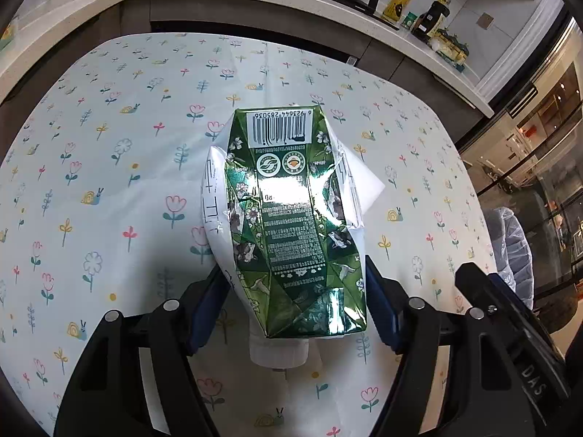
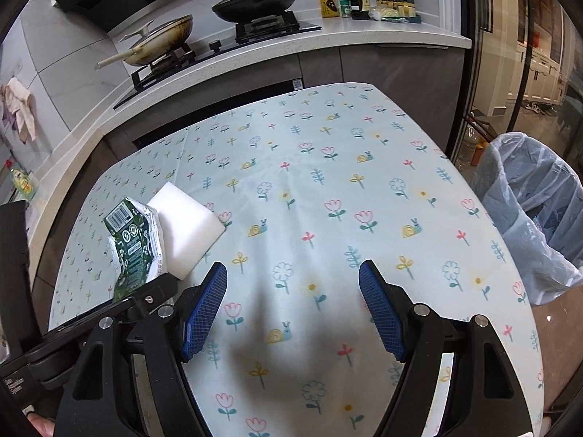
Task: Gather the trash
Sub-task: 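Grasp the green carton with the left gripper while the right gripper grasps the white sponge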
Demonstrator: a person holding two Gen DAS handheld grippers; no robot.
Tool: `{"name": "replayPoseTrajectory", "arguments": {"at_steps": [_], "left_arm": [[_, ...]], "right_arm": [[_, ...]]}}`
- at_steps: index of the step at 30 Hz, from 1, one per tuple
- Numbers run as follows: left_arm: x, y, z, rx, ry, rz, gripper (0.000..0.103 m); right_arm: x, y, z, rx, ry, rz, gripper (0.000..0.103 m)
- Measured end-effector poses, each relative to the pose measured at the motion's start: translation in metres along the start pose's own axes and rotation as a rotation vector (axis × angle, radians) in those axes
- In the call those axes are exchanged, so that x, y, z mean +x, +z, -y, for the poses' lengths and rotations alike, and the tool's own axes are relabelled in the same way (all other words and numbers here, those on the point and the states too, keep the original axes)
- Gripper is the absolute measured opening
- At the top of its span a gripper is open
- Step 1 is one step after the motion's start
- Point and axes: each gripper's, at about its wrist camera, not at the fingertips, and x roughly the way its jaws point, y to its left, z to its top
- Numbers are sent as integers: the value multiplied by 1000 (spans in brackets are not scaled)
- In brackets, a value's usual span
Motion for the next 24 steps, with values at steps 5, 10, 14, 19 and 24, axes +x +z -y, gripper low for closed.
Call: {"name": "replayPoseTrajectory", "arguments": {"at_steps": [5,10,14,19,24], "left_arm": [[-24,8,-23,-40,26,59,67],[-38,19,-45,-70,102,104,67],[-43,26,-61,-89,121,119,62],[-38,31,-77,-102,115,97,45],[-26,27,-91,-125,119,65,45]], "right_arm": [[8,0,-20,-25,19,-10,72],[18,2,-44,-56,46,-21,72],[30,6,-62,-75,61,-30,72],[42,16,-81,-135,62,-27,72],[53,34,-85,-154,63,-18,76]]}}
